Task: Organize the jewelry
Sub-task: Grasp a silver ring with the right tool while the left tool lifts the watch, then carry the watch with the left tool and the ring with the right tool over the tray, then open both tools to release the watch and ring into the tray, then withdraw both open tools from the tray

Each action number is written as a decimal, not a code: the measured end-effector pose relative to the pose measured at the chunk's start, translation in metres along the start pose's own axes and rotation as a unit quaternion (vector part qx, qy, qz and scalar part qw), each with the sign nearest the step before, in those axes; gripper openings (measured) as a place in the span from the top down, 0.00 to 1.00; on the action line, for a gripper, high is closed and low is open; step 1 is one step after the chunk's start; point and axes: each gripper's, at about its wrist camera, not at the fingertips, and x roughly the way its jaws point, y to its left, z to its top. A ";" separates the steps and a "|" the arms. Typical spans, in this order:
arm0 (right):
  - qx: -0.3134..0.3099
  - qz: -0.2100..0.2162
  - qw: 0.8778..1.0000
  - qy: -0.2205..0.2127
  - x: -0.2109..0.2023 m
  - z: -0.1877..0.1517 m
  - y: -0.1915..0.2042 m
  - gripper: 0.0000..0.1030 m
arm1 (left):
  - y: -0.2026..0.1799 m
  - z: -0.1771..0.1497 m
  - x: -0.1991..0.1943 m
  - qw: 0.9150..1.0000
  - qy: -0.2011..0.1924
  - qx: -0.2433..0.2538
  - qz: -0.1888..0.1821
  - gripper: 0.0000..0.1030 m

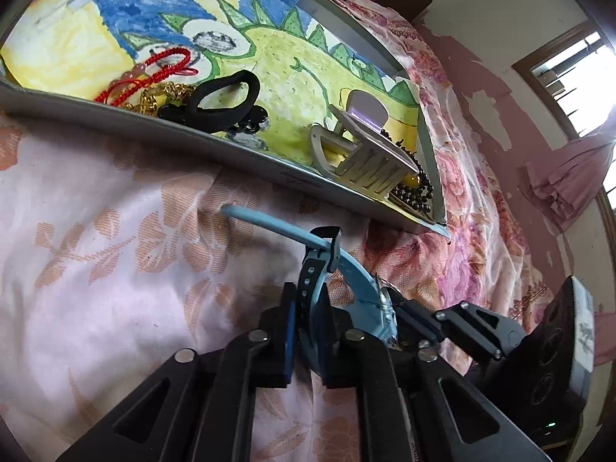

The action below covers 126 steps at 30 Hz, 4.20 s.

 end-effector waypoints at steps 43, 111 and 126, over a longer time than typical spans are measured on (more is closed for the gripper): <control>0.181 -0.076 0.979 -0.060 0.029 0.077 -0.060 0.98 | 0.007 0.084 -0.038 0.975 -0.185 0.005 0.123 0.96; 0.212 -0.108 0.929 -0.284 -0.172 0.004 0.010 0.01 | -0.049 -0.080 -0.204 0.894 -0.387 0.118 0.191 0.00; 0.211 -0.113 0.932 -0.272 -0.197 -0.039 0.048 0.01 | -0.039 -0.146 -0.229 0.886 -0.397 0.127 0.203 0.00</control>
